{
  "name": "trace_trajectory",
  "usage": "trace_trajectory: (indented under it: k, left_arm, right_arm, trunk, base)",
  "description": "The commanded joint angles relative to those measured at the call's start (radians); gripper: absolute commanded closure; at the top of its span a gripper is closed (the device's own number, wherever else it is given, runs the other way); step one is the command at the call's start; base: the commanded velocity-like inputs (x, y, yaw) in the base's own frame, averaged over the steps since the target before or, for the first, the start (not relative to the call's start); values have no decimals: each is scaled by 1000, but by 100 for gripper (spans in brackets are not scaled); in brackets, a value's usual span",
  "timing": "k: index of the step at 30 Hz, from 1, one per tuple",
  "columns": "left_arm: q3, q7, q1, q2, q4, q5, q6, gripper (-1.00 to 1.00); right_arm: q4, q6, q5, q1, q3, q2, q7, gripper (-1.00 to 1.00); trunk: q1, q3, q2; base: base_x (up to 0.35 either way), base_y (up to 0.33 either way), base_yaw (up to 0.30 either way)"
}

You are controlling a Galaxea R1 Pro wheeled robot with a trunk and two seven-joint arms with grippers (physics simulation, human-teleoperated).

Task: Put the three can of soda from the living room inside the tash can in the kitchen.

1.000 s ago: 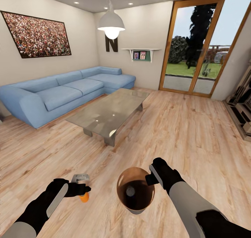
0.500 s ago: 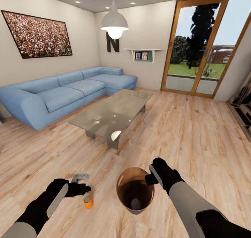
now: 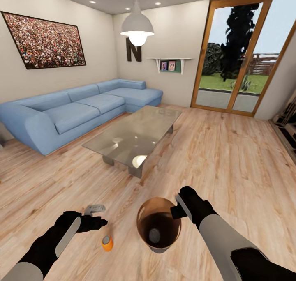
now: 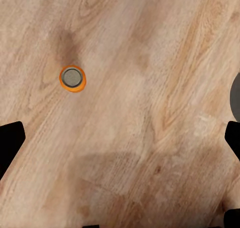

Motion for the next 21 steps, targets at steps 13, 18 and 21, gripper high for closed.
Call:
trace_trajectory:
  k: [13,18,21]
  left_arm:
    - [-1,0,1,-1,0,-3,0,-100]
    - [-2,1,1,-2,0,-3,0,-100]
    - [-2,1,1,-2,0,-3,0,-100]
  right_arm:
    - [0,0,-5,0,-1,0,4,100]
    - [0,0,-5,0,-1,1,4,100]
    - [0,0,-5,0,-1,1,4,100]
  trunk:
    - [0,0,0]
    - [0,0,0]
    - [0,0,0]
  base:
    - [-51,118,0]
    - [89,146,0]
    - [49,60,0]
